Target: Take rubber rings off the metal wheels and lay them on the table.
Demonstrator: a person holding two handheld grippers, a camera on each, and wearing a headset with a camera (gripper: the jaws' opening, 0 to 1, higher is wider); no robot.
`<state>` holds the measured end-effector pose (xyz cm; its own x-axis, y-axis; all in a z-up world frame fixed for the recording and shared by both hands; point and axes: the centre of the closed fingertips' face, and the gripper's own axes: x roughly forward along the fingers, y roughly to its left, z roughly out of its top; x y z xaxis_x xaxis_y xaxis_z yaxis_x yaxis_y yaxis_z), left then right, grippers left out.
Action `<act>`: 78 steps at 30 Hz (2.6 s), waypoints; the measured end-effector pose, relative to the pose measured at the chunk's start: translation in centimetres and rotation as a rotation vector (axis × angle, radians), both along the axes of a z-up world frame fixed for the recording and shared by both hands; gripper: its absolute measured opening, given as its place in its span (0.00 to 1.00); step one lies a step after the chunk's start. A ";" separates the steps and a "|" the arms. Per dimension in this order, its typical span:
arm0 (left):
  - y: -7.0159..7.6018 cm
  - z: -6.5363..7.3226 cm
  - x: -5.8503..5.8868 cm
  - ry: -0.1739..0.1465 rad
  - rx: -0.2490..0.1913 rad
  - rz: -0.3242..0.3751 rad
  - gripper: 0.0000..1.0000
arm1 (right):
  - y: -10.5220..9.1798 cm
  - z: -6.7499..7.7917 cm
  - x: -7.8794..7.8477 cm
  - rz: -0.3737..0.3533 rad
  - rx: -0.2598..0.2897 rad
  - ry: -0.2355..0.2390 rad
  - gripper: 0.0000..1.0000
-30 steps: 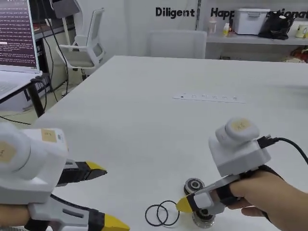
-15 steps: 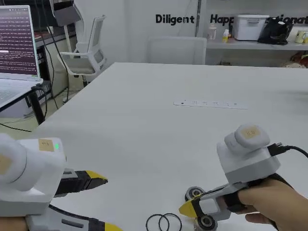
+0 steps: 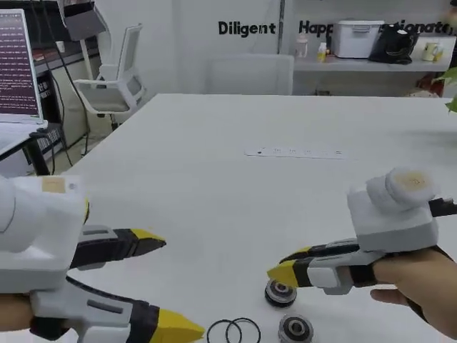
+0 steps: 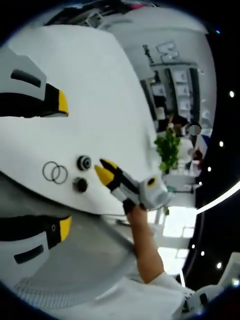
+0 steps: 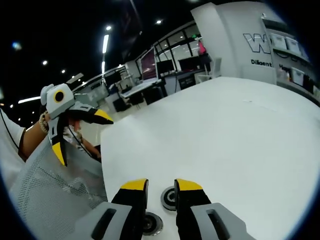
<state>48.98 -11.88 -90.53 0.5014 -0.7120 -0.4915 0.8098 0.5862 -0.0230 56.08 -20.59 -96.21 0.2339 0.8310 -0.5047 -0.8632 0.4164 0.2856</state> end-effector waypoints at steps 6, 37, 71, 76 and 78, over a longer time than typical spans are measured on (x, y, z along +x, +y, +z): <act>-1.1 1.4 2.2 -0.042 -0.009 -0.028 0.77 | -1.7 -0.5 1.0 -0.022 -0.017 -0.044 0.18; -10.1 -5.1 8.5 -0.149 0.072 -0.212 0.29 | -1.9 -5.3 0.0 0.170 -0.166 -0.121 0.28; -10.2 -9.8 7.8 -0.011 0.087 -0.177 0.14 | -2.0 -5.8 -0.3 0.236 -0.230 -0.166 0.13; -10.2 -9.8 7.7 -0.008 0.082 -0.175 0.14 | -2.6 -5.7 0.4 0.211 -0.253 -0.207 0.00; -10.1 -9.8 7.7 -0.011 0.084 -0.176 0.14 | -2.6 -5.9 0.1 0.218 -0.248 -0.173 0.00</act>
